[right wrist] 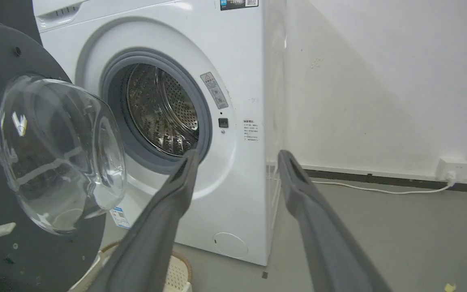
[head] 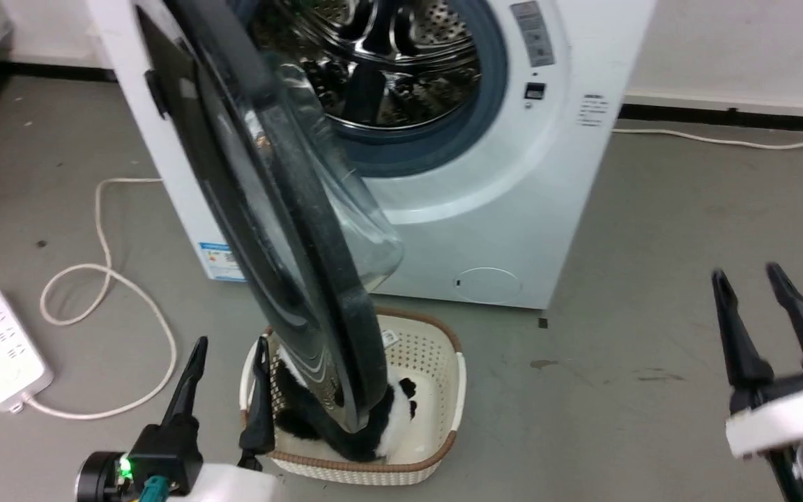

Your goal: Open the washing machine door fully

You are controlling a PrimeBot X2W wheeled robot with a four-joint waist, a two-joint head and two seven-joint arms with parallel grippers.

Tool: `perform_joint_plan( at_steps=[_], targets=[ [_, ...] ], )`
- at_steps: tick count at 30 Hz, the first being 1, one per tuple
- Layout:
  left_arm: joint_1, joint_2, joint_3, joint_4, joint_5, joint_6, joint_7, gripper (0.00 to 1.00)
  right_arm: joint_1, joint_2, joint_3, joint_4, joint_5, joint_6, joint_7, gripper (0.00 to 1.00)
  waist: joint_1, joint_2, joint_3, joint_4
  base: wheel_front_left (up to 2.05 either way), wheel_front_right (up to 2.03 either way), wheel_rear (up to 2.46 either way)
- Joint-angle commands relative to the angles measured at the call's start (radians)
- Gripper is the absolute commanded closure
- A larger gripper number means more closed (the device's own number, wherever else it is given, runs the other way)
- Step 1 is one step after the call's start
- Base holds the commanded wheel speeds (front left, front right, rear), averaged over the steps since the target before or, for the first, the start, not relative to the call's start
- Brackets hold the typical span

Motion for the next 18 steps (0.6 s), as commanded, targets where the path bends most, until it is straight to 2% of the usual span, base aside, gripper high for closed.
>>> perform_joint_plan(
  at_steps=[1, 3, 7, 10, 13, 18],
  targets=[
    [0.017, 0.006, 0.011, -0.004, -0.002, -0.001, -0.005, 0.00, 0.042, 0.024, -0.025, -0.023, -0.087, 0.001, -0.016, 0.00, 0.0001, 0.0000, -0.005, -0.019, 0.00, 0.00, 0.00],
    [0.027, 0.006, 0.017, -0.006, -0.001, -0.003, -0.005, 0.00, 0.099, 0.086, -0.079, -0.062, -0.212, 0.001, -0.035, 0.00, 0.0001, 0.0000, -0.007, -0.026, 0.00, 0.00, 0.00],
    [0.044, 0.005, 0.026, -0.006, -0.004, -0.011, -0.005, 0.00, 0.202, 0.203, -0.125, -0.145, -0.378, 0.001, -0.056, 0.00, 0.0001, 0.0000, -0.010, -0.039, 0.00, 0.00, 0.00],
    [0.054, 0.004, 0.022, 0.007, -0.007, -0.025, -0.005, 0.00, 0.260, 0.237, -0.121, -0.153, -0.480, 0.001, -0.066, 0.00, 0.0001, 0.0000, -0.012, -0.042, 0.00, 0.00, 0.00],
    [0.057, 0.004, 0.024, 0.017, -0.006, -0.032, -0.005, 0.00, 0.293, 0.261, -0.117, -0.147, -0.521, 0.001, -0.072, 0.00, 0.0001, 0.0000, -0.013, -0.043, 0.00, 0.00, 0.00],
    [0.059, 0.003, 0.023, 0.028, -0.004, -0.039, -0.005, 0.00, 0.304, 0.277, -0.100, -0.161, -0.511, 0.001, -0.075, 0.00, 0.0001, 0.0000, -0.011, -0.042, 0.00, 0.00, 0.00]
  ],
)
